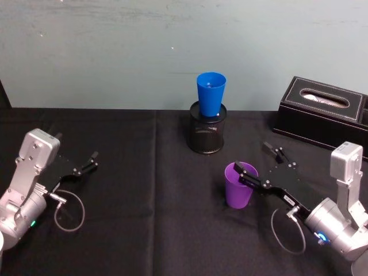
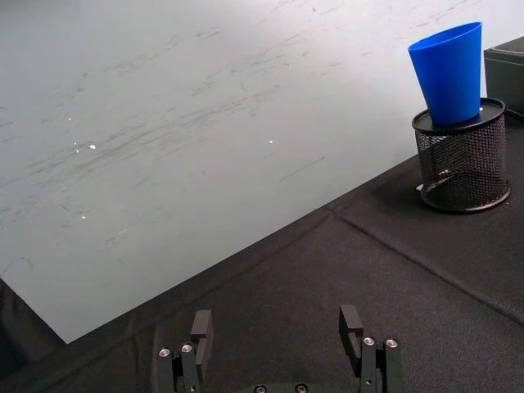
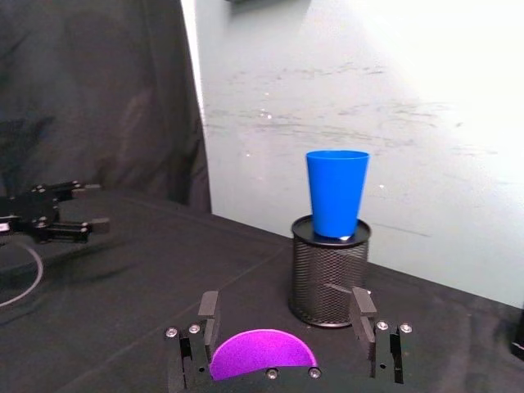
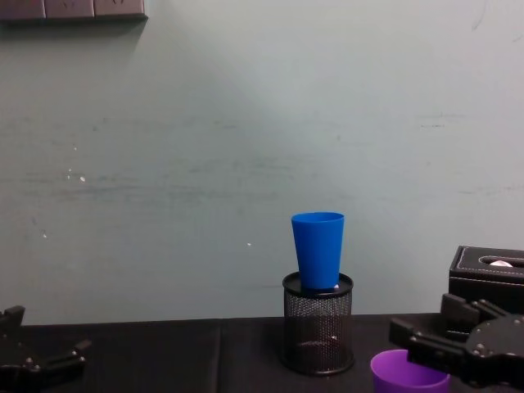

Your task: Pick up one cup with a gripper and tap it against the other cup.

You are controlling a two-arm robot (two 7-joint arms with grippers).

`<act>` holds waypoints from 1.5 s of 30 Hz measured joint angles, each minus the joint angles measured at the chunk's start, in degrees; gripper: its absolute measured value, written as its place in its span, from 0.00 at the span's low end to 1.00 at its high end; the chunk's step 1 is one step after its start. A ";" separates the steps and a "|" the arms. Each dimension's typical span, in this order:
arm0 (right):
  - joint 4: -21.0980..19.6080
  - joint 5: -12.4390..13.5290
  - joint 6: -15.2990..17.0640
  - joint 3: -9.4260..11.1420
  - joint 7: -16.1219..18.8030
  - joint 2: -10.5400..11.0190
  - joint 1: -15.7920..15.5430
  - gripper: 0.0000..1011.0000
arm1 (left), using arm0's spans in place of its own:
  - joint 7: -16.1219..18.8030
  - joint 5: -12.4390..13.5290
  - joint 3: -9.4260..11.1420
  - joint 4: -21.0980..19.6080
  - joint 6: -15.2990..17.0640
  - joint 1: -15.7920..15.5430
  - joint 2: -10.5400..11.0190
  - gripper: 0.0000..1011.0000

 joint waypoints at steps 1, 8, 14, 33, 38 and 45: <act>0.09 0.00 -0.04 0.11 -0.10 -0.04 0.03 0.99 | 0.00 0.00 0.00 0.00 0.00 0.00 0.00 1.00; 1.00 -0.36 -0.71 1.66 -2.09 -0.73 0.10 0.99 | 0.00 0.00 0.00 0.00 0.00 0.00 0.00 1.00; 1.89 -1.64 -1.24 3.00 -4.46 -1.56 0.11 0.99 | 0.00 0.00 0.00 0.00 0.00 0.00 0.00 1.00; 6.87 -6.20 -1.78 6.84 -9.91 -4.62 0.55 0.99 | 0.00 0.00 0.00 0.00 0.00 0.00 0.00 1.00; 8.44 -7.18 -1.89 7.21 -9.96 -5.25 0.96 0.99 | 0.00 0.00 0.00 0.00 0.00 0.00 0.00 1.00; 10.12 -7.89 -1.89 7.67 -9.78 -5.92 1.40 0.99 | 0.00 0.00 0.00 0.00 0.00 0.00 0.00 1.00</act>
